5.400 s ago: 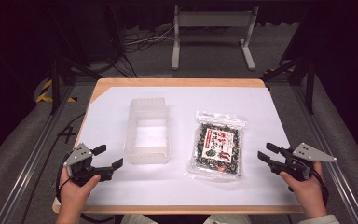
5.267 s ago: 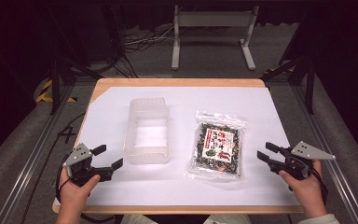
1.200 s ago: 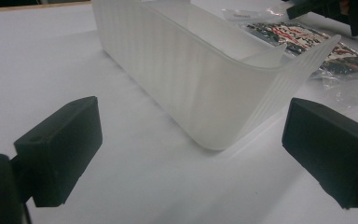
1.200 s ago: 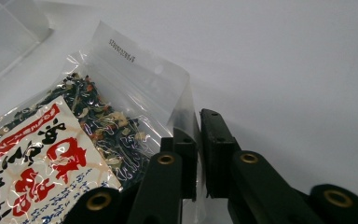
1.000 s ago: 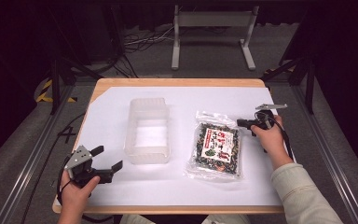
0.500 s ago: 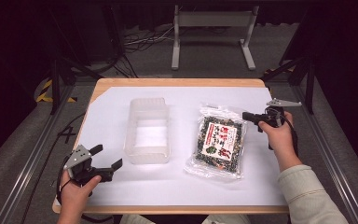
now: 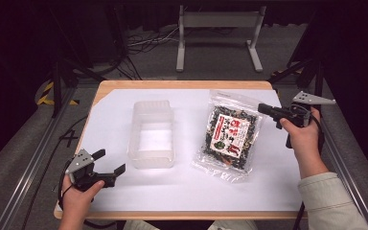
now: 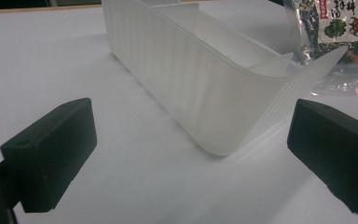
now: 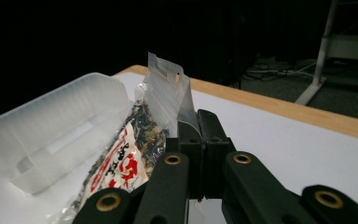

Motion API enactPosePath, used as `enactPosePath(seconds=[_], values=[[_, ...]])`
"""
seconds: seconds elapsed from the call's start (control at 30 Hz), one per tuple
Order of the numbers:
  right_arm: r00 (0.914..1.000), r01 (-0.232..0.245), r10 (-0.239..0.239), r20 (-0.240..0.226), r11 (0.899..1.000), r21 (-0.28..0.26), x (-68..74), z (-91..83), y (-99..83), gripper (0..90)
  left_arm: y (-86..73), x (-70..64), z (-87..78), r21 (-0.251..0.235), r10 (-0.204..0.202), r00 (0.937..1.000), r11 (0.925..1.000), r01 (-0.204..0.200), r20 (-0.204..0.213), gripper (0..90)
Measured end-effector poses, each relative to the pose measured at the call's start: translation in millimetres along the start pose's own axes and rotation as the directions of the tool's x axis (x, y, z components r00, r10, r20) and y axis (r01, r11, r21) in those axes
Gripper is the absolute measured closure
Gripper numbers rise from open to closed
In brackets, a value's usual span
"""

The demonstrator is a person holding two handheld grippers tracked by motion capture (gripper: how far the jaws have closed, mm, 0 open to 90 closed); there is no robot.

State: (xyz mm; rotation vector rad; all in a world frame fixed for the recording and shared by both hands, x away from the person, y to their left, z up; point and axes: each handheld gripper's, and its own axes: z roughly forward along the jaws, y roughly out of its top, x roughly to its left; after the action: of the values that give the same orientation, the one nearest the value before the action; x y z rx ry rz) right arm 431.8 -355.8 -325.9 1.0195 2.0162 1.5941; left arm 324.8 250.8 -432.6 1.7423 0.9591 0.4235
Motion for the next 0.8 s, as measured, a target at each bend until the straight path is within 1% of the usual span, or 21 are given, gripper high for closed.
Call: enactPosePath(seconds=[0.07, 0.1, 0.13, 0.23, 0.37, 0.43, 0.5, 0.57, 0.63, 0.67, 0.8], values=[[0.9999, 0.008, -0.008, -0.007, 1.0, -0.015, 3.5, -3.7, 4.1, 90.0, 0.3, -0.7, -0.7, 0.001, -0.007, 1.0, 1.0, 0.007, 0.002, 4.0], [0.9996, 0.019, -0.02, -0.022, 0.999, -0.033, 8.2, -7.6, 8.6, 90.0, 0.4, -1.7, -1.1, -0.001, -0.001, 1.0, 1.0, 0.001, -0.001, 4.9], [0.9996, 0.019, -0.02, -0.022, 0.999, -0.033, 8.2, -7.6, 8.6, 90.0, 0.4, -1.7, -1.1, -0.001, -0.001, 1.0, 1.0, 0.001, -0.001, 5.4], [0.9981, 0.043, -0.045, -0.043, 0.997, -0.062, 16.2, -13.2, 15.8, 90.0, 0.8, -4.1, -1.5, -0.01, 0.003, 0.9999, 0.9999, -0.003, -0.011, 6.5], [0.994, 0.084, -0.09, -0.063, 0.992, -0.091, 28.2, -20.2, 25.7, 90.0, 1.6, -7.6, -2.9, -0.045, -0.005, 0.9998, 0.999, 0.004, -0.017, 8.3], [0.991, 0.106, -0.114, -0.071, 0.989, -0.105, 34.7, -24.0, 30.7, 90.0, 2.4, -9.3, -4.2, -0.055, -0.007, 0.9998, 0.9985, 0.006, -0.02, 9.6], [0.9886, 0.118, -0.128, -0.079, 0.986, -0.119, 39.1, -26.8, 34.2, 90.0, 3.6, -10.5, -5.2, -0.059, -0.011, 0.9997, 0.9982, 0.01, -0.021, 9.9], [0.9862, 0.134, -0.145, -0.08, 0.982, -0.132, 43.9, -30.5, 38.2, 90.0, 5.3, -11.0, -6.2, -0.062, -0.009, 0.9998, 0.9981, 0.008, -0.017, 9.9], [0.9838, 0.143, -0.156, -0.087, 0.979, -0.145, 47.4, -33.3, 41.2, 90.0, 7.8, -11.8, -7.7, -0.069, -0.023, 0.9997, 0.9974, 0.022, -0.012, 9.9], [0.9824, 0.149, -0.164, -0.09, 0.977, -0.152, 48.9, -34.4, 42.5, 90.0, 9.1, -11.7, -8.4, -0.068, -0.021, 0.9997, 0.9975, 0.021, -0.009, 9.8], [0.9781, 0.164, -0.182, -0.102, 0.973, -0.164, 54.4, -37.0, 46.9, 90.0, 16.6, -14.8, -9.8, -0.07, -0.027, 0.9995, 0.9972, 0.028, 0.013, 8.9]])
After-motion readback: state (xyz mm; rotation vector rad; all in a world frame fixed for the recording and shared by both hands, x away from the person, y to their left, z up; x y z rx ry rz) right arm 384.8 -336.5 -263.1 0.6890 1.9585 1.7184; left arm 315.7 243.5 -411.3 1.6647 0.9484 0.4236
